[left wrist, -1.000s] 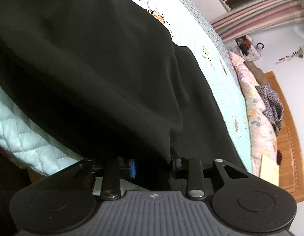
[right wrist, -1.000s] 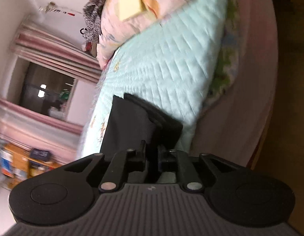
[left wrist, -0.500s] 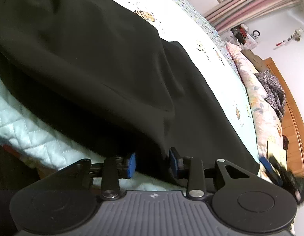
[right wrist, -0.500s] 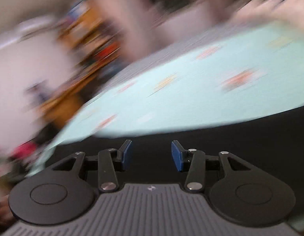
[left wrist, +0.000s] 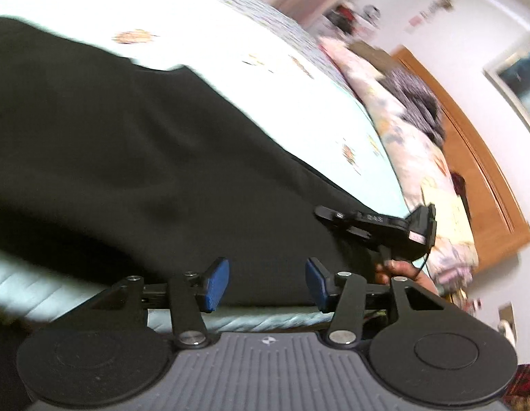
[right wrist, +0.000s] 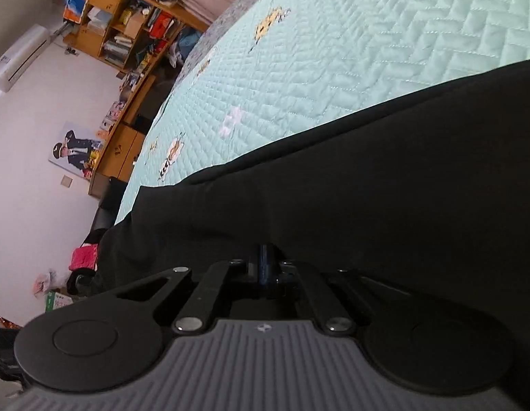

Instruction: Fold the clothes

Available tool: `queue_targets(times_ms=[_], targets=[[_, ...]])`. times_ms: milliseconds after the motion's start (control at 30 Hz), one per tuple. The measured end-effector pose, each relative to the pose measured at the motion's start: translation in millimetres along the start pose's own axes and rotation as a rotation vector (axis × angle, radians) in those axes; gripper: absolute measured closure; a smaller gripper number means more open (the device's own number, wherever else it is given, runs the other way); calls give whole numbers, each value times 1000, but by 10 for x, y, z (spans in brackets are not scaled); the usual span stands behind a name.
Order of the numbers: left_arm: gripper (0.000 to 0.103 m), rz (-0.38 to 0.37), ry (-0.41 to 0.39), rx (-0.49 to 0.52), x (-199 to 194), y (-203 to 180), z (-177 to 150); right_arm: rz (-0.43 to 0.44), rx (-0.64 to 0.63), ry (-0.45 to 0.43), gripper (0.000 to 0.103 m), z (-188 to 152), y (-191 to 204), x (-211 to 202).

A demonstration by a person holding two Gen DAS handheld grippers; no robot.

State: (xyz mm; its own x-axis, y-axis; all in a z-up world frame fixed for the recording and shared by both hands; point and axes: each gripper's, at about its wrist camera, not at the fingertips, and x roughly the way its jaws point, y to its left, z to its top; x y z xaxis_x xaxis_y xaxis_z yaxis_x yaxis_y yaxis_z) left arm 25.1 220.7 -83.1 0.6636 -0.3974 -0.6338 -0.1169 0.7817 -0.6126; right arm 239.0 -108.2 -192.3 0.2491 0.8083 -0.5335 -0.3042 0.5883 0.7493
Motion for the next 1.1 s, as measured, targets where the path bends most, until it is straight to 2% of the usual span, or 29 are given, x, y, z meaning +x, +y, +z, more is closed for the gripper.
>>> queue_targets(times_ms=[33, 67, 100, 167, 233, 300, 333, 433, 533, 767, 933, 1100], targets=[[51, 1, 14, 24, 126, -60, 42, -13, -27, -15, 101, -2, 67, -15], [48, 6, 29, 44, 254, -107, 76, -23, -61, -33, 92, 35, 111, -55], [46, 23, 49, 51, 389, -113, 88, -42, -103, -50, 78, 72, 184, -82], [46, 55, 89, 60, 647, -115, 104, -79, -173, -72, 69, 147, 295, -101], [46, 68, 120, 35, 806, -48, 62, -111, -265, -108, 67, 309, 386, -84], [46, 68, 128, 19, 853, 13, 10, -143, -414, -93, 48, 401, 484, -34], [46, 67, 131, 12, 870, 39, -13, -159, -490, -84, 46, 445, 532, -8], [46, 52, 133, -14, 855, 91, -14, -178, -689, 38, 46, 490, 598, 181], [46, 49, 135, -28, 863, 134, -22, -154, -790, 104, 47, 535, 657, 304], [39, 43, 138, -22, 867, 140, -50, 16, -781, 250, 46, 833, 640, 495], [37, 31, 142, -34, 870, 172, -50, 96, -698, 353, 46, 1045, 533, 529], [29, 16, 155, -43, 901, 164, -40, 171, -706, 500, 45, 1066, 530, 530]])
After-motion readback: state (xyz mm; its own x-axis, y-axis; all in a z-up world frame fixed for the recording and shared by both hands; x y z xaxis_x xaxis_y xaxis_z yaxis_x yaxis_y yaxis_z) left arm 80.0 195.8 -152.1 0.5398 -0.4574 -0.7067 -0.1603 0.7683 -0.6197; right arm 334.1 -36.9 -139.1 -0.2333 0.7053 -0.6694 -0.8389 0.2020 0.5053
